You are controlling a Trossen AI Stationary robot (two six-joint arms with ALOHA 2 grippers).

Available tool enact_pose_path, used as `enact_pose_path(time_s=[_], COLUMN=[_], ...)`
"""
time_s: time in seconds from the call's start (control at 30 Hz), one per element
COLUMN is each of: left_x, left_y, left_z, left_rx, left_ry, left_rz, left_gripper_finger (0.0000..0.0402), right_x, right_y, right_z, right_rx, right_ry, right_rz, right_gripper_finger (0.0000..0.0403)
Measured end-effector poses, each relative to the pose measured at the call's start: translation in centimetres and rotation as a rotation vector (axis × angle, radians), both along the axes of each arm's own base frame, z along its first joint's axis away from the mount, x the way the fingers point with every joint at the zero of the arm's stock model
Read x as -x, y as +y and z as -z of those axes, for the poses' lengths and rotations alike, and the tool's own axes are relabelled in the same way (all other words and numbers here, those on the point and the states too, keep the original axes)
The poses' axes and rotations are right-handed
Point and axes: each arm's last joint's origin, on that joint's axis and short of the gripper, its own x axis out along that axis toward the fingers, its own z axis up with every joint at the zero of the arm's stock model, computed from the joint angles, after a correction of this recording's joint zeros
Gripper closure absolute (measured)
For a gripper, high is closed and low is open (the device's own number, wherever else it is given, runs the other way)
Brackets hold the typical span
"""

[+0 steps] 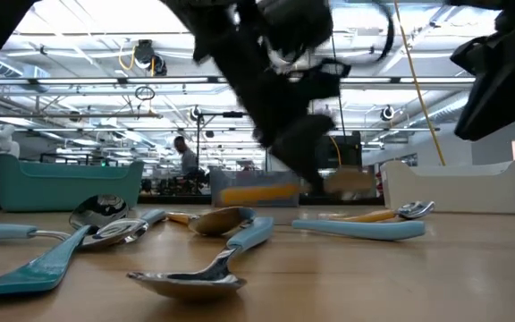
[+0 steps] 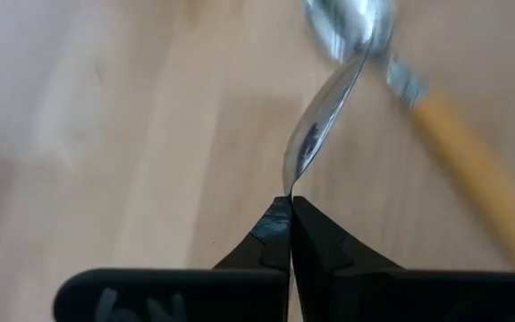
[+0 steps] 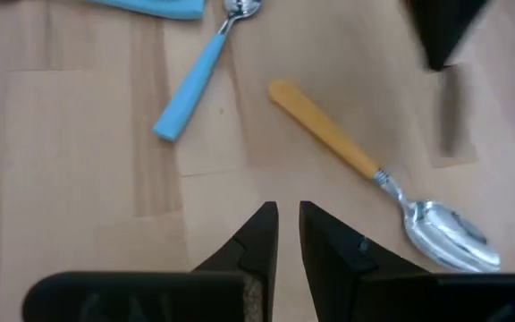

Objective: Sort silverware by color (type)
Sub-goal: Put the yellow spoon into the green bin

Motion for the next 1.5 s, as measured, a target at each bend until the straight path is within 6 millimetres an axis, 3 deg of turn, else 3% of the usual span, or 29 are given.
enact_pose_path(time_s=[0.33, 0.43, 0.63, 0.77, 0.87, 0.97, 1.17, 1.5], left_x=[-2.0, -1.5, 2.5, 7.1, 9.8, 12.3, 15.5, 17.3], left_y=[-0.8, -0.7, -0.2, -0.8, -2.9, -4.9, -7.7, -7.9], left_z=[-7.1, -10.5, -18.3, -20.4, -20.0, -17.5, -12.5, -7.9], left_rx=[-0.146, -0.173, -0.142, -0.112, -0.136, -0.141, -0.073, 0.031], left_ry=[-0.038, -0.035, -0.061, -0.007, -0.042, -0.137, -0.577, -1.039], left_rz=[0.094, 0.114, 0.073, -0.048, -0.104, -0.135, -0.188, -0.221], left_gripper_finger=[0.0399, 0.0399, 0.0400, 0.0401, 0.0401, 0.0401, 0.0401, 0.0401], right_x=[1.4, 1.9, 2.6, 2.5, 2.5, 2.4, 1.1, -4.2], right_y=[1.6, 2.1, 2.7, 2.6, 2.6, 2.7, 2.7, 0.6], right_z=[0.0, -0.2, -0.4, -0.4, -0.5, -0.5, -1.3, -2.9], right_rx=[0.007, 0.059, 0.152, 0.178, 0.189, 0.206, 0.284, 0.154], right_ry=[-0.034, -0.093, -0.170, -0.184, -0.183, -0.205, -0.353, -0.571], right_rz=[-0.041, -0.052, -0.080, -0.081, -0.089, -0.093, -0.048, 0.159], right_gripper_finger=[0.0358, 0.0358, 0.0358, 0.0358, 0.0358, 0.0358, 0.0358, 0.0358])
